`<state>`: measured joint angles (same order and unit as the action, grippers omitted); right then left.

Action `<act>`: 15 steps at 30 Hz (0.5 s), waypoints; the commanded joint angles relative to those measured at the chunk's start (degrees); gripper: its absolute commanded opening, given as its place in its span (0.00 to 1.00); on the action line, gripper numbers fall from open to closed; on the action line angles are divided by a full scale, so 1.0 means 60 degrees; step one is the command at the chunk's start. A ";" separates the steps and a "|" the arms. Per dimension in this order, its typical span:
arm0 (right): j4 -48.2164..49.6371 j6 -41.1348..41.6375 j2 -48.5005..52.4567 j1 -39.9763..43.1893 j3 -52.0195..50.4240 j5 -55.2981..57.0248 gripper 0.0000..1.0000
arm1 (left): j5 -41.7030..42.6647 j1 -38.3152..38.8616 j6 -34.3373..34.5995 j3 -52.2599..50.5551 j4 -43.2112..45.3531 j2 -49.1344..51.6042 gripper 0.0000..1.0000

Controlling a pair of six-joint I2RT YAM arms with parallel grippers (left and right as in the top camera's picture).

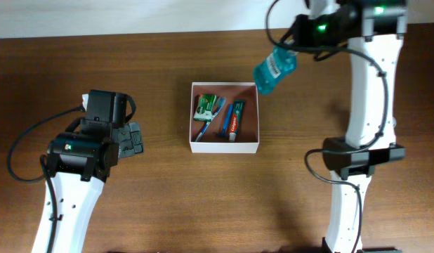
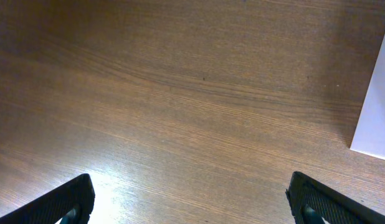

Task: Pack container
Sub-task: 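Lift the mouthwash bottle and carry it left over the pink box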

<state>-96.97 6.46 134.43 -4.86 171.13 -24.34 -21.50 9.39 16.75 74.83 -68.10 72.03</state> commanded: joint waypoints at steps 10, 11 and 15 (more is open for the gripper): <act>-0.0058 0.1971 -0.0477 -0.2291 -0.0641 0.3581 0.04 | -0.0098 -0.0051 0.0091 -0.0029 -0.0007 0.0029 0.99; -0.0055 0.2164 -0.0477 -0.2401 -0.0794 0.3876 0.04 | -0.0098 -0.0051 0.0095 -0.0029 -0.0007 0.0029 0.99; 0.0000 0.2492 -0.0477 -0.2645 -0.1530 0.4728 0.04 | -0.0098 -0.0051 0.0095 -0.0029 -0.0007 0.0029 0.99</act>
<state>-96.99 18.06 134.32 -20.12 164.42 -3.53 -21.47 9.39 16.75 74.83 -68.10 72.03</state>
